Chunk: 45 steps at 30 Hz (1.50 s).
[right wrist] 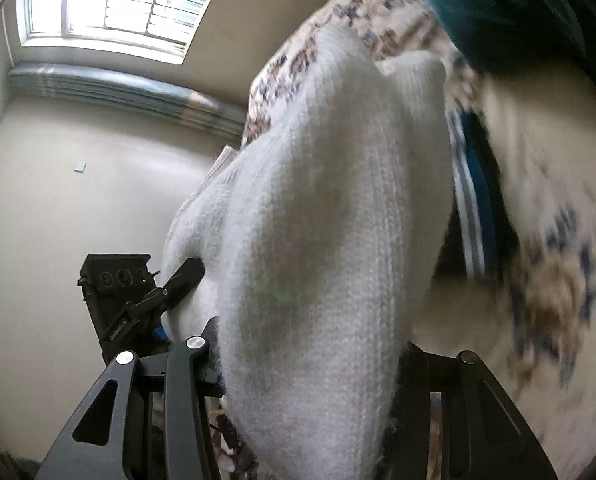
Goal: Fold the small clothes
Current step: 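Lift the folded sweater with both grippers and place it onto the navy garment, then open both grippers and pull them back from the stacked clothes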
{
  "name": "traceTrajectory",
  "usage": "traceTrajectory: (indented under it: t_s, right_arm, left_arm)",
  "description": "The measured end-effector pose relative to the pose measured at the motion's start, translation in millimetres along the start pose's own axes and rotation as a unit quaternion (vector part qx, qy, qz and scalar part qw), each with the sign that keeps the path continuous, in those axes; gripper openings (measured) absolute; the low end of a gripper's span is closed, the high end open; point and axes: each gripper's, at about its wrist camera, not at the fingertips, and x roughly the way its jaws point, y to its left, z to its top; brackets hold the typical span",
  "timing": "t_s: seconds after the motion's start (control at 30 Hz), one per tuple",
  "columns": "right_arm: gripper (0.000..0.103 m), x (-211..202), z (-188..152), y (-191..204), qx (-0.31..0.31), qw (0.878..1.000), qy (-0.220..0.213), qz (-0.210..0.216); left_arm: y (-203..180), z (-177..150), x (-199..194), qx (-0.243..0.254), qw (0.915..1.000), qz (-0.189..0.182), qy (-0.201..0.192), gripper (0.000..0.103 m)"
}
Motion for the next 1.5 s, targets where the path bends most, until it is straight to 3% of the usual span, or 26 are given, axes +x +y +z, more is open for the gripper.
traceTrajectory:
  t_s: [0.13, 0.27, 0.37, 0.43, 0.53, 0.6, 0.63, 0.67, 0.7, 0.73, 0.8, 0.83, 0.93, 1.0, 1.13, 1.4, 1.5]
  right_arm:
    - [0.049, 60, 57, -28, 0.005, 1.000, 0.004, -0.001]
    - [0.049, 126, 90, -92, 0.049, 0.998, 0.033, -0.018]
    - [0.049, 157, 94, -140, 0.084, 0.995, 0.041, -0.029]
    - [0.050, 159, 96, -148, 0.085, 0.995, 0.036, -0.021]
    - [0.062, 156, 97, -143, 0.071, 0.995, 0.046, -0.049]
    - [0.068, 145, 92, -125, 0.040, 0.992, 0.051, -0.105]
    - [0.070, 140, 90, -116, 0.024, 0.990, 0.049, -0.130]
    - [0.081, 135, 88, -107, 0.005, 0.984, 0.045, -0.170]
    - [0.087, 131, 85, -97, -0.019, 0.975, 0.035, -0.217]
    - [0.088, 128, 86, -90, -0.042, 0.965, 0.022, -0.258]
    - [0.096, 124, 77, -71, -0.085, 0.938, -0.002, -0.336]
    - [0.099, 122, 70, -62, -0.103, 0.917, -0.018, -0.384]
    - [0.102, 113, 44, -33, -0.138, 0.872, -0.051, -0.467]
    - [0.102, 107, 30, -17, -0.147, 0.857, -0.060, -0.491]
    - [0.102, 78, 6, 17, -0.142, 0.842, -0.089, -0.512]
    - [0.102, -12, -45, 116, -0.148, 0.835, -0.140, -0.511]
    - [0.102, -53, -70, 157, -0.155, 0.830, -0.166, -0.509]
  left_arm:
    - [72, 24, 57, -0.031, 0.9990, 0.022, 0.022, 0.029]
    - [127, 9, 96, -0.060, 0.9943, 0.065, 0.060, 0.029]
    - [159, -7, 98, -0.108, 0.9919, 0.043, 0.052, 0.032]
    - [166, -10, 92, -0.127, 0.9905, 0.022, 0.047, 0.035]
    - [154, -9, 81, -0.107, 0.9912, 0.051, 0.060, 0.038]
    - [141, -13, 69, -0.095, 0.9897, 0.088, 0.061, 0.038]
    - [133, -14, 61, -0.087, 0.9883, 0.112, 0.056, 0.046]
    - [123, -16, 55, -0.074, 0.9850, 0.148, 0.049, 0.062]
    - [115, -18, 50, -0.060, 0.9800, 0.186, 0.041, 0.073]
    - [103, -24, 45, -0.035, 0.9710, 0.234, 0.033, 0.090]
    - [85, -33, 40, -0.007, 0.9571, 0.288, 0.026, 0.094]
    - [72, -40, 38, 0.015, 0.9452, 0.325, 0.021, 0.095]
    - [48, -57, 35, 0.054, 0.9205, 0.387, 0.014, 0.102]
    - [39, -64, 35, 0.065, 0.9131, 0.402, 0.018, 0.102]
    - [10, -80, 22, 0.086, 0.9084, 0.408, 0.027, 0.102]
    - [-69, -99, -38, 0.111, 0.9031, 0.415, -0.005, 0.102]
    - [-111, -110, -72, 0.121, 0.9057, 0.406, -0.024, 0.102]
